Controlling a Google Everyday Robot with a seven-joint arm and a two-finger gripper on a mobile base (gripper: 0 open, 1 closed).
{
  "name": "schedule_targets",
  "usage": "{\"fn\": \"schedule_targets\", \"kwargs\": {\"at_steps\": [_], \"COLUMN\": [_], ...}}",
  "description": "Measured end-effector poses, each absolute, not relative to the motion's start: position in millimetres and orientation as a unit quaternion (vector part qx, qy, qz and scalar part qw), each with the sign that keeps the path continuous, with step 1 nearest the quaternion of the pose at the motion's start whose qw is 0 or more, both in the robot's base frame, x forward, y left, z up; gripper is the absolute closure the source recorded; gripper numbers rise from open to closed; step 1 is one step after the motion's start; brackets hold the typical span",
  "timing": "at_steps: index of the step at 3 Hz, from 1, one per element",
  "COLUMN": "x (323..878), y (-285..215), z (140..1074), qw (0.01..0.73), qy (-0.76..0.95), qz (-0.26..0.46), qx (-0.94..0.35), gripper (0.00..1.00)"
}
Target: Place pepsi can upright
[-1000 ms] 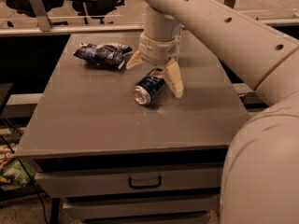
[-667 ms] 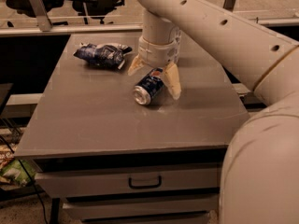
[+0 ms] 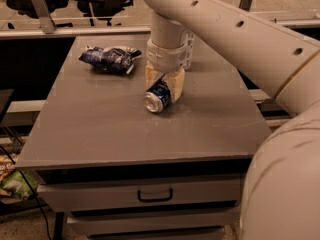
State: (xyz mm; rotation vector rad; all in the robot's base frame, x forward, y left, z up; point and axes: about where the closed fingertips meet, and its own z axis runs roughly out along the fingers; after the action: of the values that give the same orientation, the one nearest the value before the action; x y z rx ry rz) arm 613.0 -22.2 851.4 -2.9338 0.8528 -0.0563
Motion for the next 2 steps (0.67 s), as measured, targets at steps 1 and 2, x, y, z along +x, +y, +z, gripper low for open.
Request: {"fn": "schedule_targets", "kwargs": {"at_steps": [1, 2], "x": [607.7, 603.8], "y": [-25.5, -26.4], "z": [876.1, 898.7], "qw": [0.078, 0.118], "qy": [0.233, 0.192], "qz": [-0.064, -0.105], "qx": [-0.967, -0.969], "gripper": [0.98, 1.00]}}
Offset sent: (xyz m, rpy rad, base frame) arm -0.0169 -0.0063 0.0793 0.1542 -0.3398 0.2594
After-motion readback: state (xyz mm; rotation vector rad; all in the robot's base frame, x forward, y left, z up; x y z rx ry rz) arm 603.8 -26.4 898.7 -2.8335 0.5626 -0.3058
